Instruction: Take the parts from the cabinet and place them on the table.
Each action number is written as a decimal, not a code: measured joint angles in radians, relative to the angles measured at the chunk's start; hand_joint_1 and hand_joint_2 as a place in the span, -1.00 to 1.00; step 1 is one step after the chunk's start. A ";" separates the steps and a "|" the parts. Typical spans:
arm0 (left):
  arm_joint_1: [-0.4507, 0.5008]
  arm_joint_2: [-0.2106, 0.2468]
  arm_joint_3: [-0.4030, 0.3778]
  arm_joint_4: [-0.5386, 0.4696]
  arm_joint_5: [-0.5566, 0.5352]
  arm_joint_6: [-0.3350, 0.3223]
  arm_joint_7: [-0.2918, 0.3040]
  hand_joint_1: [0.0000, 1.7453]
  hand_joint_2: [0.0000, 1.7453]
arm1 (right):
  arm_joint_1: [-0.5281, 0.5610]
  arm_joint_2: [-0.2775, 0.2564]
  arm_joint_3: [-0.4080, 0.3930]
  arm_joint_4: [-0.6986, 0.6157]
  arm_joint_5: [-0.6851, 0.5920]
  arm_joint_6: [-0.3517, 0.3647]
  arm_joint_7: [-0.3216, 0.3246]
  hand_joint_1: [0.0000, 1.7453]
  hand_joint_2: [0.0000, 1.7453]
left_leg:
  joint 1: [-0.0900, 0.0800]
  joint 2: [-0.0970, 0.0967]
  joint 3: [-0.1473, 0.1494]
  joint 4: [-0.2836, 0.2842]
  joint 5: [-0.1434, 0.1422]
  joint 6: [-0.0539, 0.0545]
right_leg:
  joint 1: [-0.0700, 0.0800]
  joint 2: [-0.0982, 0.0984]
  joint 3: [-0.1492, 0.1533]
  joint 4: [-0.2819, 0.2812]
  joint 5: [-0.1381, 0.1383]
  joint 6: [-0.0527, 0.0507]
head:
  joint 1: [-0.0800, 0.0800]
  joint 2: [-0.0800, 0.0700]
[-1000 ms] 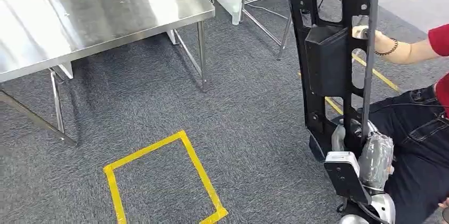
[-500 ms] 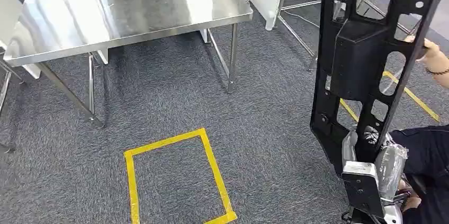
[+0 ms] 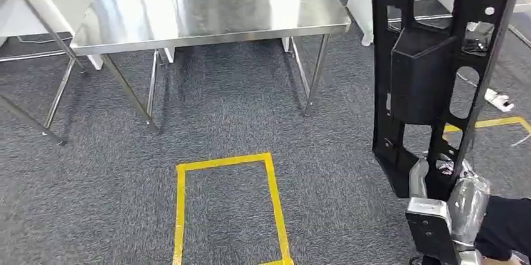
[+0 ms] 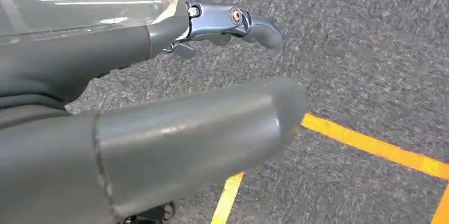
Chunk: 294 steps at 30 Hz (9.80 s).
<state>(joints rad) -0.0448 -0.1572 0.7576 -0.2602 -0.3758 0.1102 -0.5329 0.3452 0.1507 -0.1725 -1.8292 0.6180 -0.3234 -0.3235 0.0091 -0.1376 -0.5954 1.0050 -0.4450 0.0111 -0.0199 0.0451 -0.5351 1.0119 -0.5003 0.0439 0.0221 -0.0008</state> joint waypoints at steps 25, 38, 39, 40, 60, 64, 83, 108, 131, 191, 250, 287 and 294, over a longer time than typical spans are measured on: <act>-0.005 -0.005 0.050 -0.016 -0.010 -0.011 -0.003 -1.00 -1.00 | -0.029 0.002 -0.054 0.008 -0.064 0.052 -0.055 0.96 1.00 | 0.000 0.089 0.018 -0.002 -0.008 0.038 | 0.000 -0.049 -0.077 0.168 -0.061 0.028 | 0.002 0.000; 0.003 -0.007 0.040 -0.020 -0.119 0.033 -0.006 -1.00 -1.00 | -0.035 0.002 -0.048 0.006 -0.044 0.025 -0.052 0.96 1.00 | 0.010 0.093 0.126 -0.142 0.015 0.059 | 0.000 -0.039 -0.020 0.048 -0.025 0.003 | 0.000 0.000; 0.004 -0.007 0.036 -0.020 -0.133 0.044 -0.004 -1.00 -1.00 | -0.030 0.002 -0.048 0.006 -0.043 0.024 -0.048 0.96 1.00 | 0.015 0.099 0.128 -0.142 0.019 0.051 | -0.003 -0.039 -0.061 0.118 -0.053 0.001 | 0.003 0.000; 0.006 -0.008 0.029 -0.020 -0.149 0.055 0.000 -1.00 -1.00 | -0.023 0.002 -0.049 0.006 -0.042 0.024 -0.045 0.96 1.00 | 0.020 0.098 0.131 -0.140 0.013 0.042 | -0.010 -0.039 -0.112 0.197 -0.080 0.004 | 0.002 0.000; 0.009 -0.006 -0.006 -0.019 -0.230 0.055 0.013 -1.00 -1.00 | -0.045 0.044 -0.080 0.050 -0.062 0.085 -0.030 0.96 1.00 | -0.019 0.138 -0.028 0.118 -0.059 0.064 | 0.016 -0.056 -0.037 0.049 -0.012 -0.013 | -0.005 0.000; 0.007 -0.001 -0.008 -0.028 -0.242 0.077 0.019 -1.00 -1.00 | -0.052 0.058 -0.085 0.063 -0.052 0.097 -0.033 0.96 1.00 | -0.050 0.154 -0.001 0.049 -0.055 0.110 | 0.008 -0.064 -0.032 0.038 -0.013 -0.013 | 0.002 0.000; 0.013 -0.012 -0.001 -0.028 -0.242 0.024 0.016 -1.00 -1.00 | -0.041 0.061 -0.135 0.087 -0.065 0.114 -0.066 0.96 1.00 | -0.024 0.126 0.039 0.062 -0.107 0.017 | -0.013 -0.047 -0.030 0.006 0.021 -0.018 | -0.003 0.000; 0.018 0.015 0.012 -0.024 -0.353 -0.048 0.046 -1.00 -1.00 | -0.059 0.051 -0.228 0.126 -0.048 0.098 -0.037 0.96 1.00 | -0.036 0.114 0.189 -0.004 -0.181 0.060 | 0.024 -0.046 -0.147 0.051 0.088 0.001 | -0.008 0.000; -0.046 0.046 0.019 -0.006 -0.399 -0.082 0.037 -1.00 -1.00 | -0.279 -0.270 -0.483 0.292 -0.063 -0.008 0.069 0.96 1.00 | 0.011 0.147 -0.060 0.042 0.026 0.033 | -0.031 -0.041 0.076 0.098 -0.156 0.036 | 0.003 0.000; -0.083 0.032 0.028 0.017 -0.330 -0.064 0.019 -1.00 -1.00 | -0.382 -0.381 -0.315 0.469 -0.266 -0.156 0.001 0.96 1.00 | -0.038 0.240 0.067 0.008 -0.068 0.042 | 0.004 -0.111 -0.071 0.009 0.064 0.028 | 0.005 0.000; -0.113 0.027 -0.028 0.018 -0.298 -0.012 0.115 -1.00 -1.00 | -0.357 -0.434 -0.290 0.553 -0.163 -0.151 0.070 0.96 1.00 | -0.017 0.128 -0.026 -0.007 0.026 0.072 | -0.005 -0.036 -0.152 0.308 -0.138 0.017 | 0.008 0.000; -0.121 0.037 -0.055 0.017 -0.230 -0.032 0.112 -1.00 -1.00 | -0.888 -0.432 0.227 0.958 0.445 0.055 0.290 0.96 1.00 | -0.033 0.129 0.020 0.003 -0.026 0.054 | -0.016 -0.039 -0.051 -0.026 0.069 0.026 | 0.006 0.000; -0.120 0.035 -0.068 0.017 -0.219 -0.042 0.124 -1.00 -1.00 | -0.908 -0.386 0.299 0.972 0.483 0.072 0.337 0.96 1.00 | -0.006 0.109 0.051 -0.045 -0.003 0.067 | -0.006 -0.044 -0.205 0.273 -0.040 0.023 | 0.007 0.000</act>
<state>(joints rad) -0.1648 -0.1225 0.6901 -0.2430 -0.5951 0.0679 -0.4089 -0.5624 -0.2350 0.1263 -0.8568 1.1006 -0.2510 0.0134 0.0035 -0.0288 -0.5443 0.9600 -0.4477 0.0780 -0.0257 0.0011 -0.7398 1.2845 -0.5406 0.0665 0.0290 -0.0004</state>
